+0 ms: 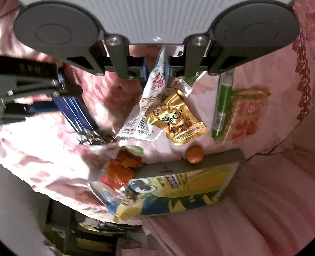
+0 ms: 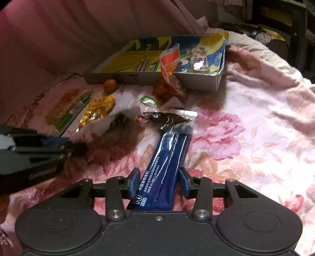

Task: Organize snacks
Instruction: 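Lift both packets and carry them into the cartoon tray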

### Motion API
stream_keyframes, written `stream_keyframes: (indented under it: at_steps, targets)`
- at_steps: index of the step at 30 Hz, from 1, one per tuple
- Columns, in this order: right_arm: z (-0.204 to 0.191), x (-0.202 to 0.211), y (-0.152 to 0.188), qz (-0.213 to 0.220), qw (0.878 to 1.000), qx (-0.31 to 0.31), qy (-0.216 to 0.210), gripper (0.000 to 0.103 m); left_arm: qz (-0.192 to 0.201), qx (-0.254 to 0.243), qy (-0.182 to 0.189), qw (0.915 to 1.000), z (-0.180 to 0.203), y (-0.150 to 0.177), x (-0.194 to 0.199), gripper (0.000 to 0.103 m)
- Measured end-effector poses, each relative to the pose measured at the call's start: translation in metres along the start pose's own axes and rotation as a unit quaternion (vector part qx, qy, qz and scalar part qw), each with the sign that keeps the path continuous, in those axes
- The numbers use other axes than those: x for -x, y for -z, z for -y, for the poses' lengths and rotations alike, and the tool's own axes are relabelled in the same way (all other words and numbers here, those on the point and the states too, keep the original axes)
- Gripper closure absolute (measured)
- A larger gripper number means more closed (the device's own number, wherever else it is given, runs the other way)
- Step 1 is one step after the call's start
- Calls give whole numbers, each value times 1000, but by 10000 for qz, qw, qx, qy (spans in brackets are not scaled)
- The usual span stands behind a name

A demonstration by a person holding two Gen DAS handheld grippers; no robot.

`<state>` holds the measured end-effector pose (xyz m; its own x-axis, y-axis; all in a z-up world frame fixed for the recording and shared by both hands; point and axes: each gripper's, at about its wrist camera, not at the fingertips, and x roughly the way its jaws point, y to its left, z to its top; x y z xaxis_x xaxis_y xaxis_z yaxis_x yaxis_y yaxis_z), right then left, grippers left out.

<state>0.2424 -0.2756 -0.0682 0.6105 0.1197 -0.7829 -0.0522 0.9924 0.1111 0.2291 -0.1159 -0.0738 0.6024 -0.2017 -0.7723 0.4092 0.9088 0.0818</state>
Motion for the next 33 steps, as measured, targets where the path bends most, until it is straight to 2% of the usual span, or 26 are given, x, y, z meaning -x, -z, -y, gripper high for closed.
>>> stream_keyframes:
  at_steps: [7,11,16,18,19,21,23,27,33]
  targets:
    - [-1,-6,3,-63,9998,79,169,57,43,-283,-114,9995,11,3,-6,79]
    - [1,-10,2,-27,9998,-12,222,53,129,-400,-164,9990,14,-1,-11,67]
    - [0,-14,3,-28,9996,34,265,49,135,-353,-156,9992,16,-8,-21,64]
    - [0,-15,3,-43,9996,14,268,48,109,-342,-128,9993,17,-9,-23,67]
    - [1,-16,3,-46,9997,-11,259,48,93,-303,-118,9994,17,-9,-23,72]
    - [2,-16,3,-52,9997,-49,250,49,101,-296,-130,9994,18,-7,-22,74]
    - [1,-16,3,-49,9996,-13,282,59,100,-334,-105,9993,20,-5,-18,79]
    - [2,-14,2,-47,9995,54,320,63,94,-339,-6,9994,24,-3,-7,83]
    - [-8,-7,8,76,9956,581,727,69,81,-104,260,9996,28,-3,10,89]
